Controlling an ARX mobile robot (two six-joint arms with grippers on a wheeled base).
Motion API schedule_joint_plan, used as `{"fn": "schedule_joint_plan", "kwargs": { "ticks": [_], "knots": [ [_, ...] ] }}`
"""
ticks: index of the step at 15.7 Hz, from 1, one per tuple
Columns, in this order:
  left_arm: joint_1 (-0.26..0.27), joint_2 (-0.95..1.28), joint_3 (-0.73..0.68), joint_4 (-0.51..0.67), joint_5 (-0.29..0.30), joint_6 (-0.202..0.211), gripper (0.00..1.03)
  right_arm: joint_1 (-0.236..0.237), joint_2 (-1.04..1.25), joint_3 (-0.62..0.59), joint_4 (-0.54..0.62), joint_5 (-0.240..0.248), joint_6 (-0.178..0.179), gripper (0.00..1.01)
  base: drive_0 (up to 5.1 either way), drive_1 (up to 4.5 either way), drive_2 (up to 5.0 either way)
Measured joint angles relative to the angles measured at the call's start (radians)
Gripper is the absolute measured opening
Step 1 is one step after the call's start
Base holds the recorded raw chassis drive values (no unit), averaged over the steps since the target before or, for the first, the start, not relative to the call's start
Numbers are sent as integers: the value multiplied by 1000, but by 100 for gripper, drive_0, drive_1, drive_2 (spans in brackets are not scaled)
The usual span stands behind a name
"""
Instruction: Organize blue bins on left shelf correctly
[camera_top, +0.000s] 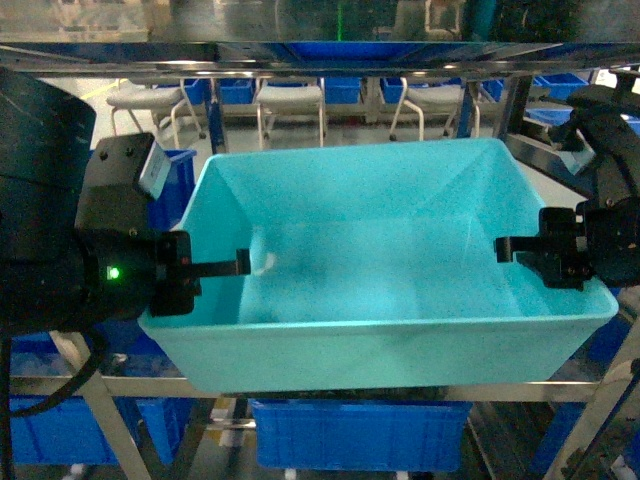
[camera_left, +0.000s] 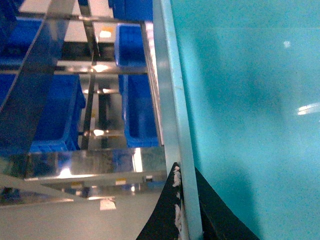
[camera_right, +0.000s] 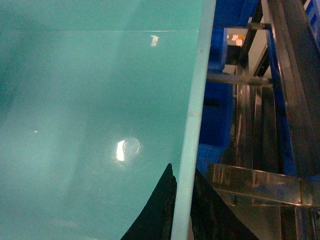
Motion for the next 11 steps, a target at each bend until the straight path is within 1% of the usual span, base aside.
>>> {"fn": "schedule_joint_plan", "kwargs": {
  "ticks": [1,3,5,8,11],
  "knots": [
    [3,24,0,-2,11,-3,2,0,23,1,-13,0,0,7,9,401,-384],
    [13,76,11,-32,40,-15,2,2,64,8,-52,-3,2,7,0,0,0],
    [15,121,34,-27,44,-14,2,3,103,39,-73,2,-3,7,0,0,0],
    [20,189,77,-32,45,4,2,3,152,63,-84,6,-5,7,0,0,0],
    [19,228,111,-53,43,14,2,2,207,121,-139,0,-8,7,0,0,0]
  ]
}}
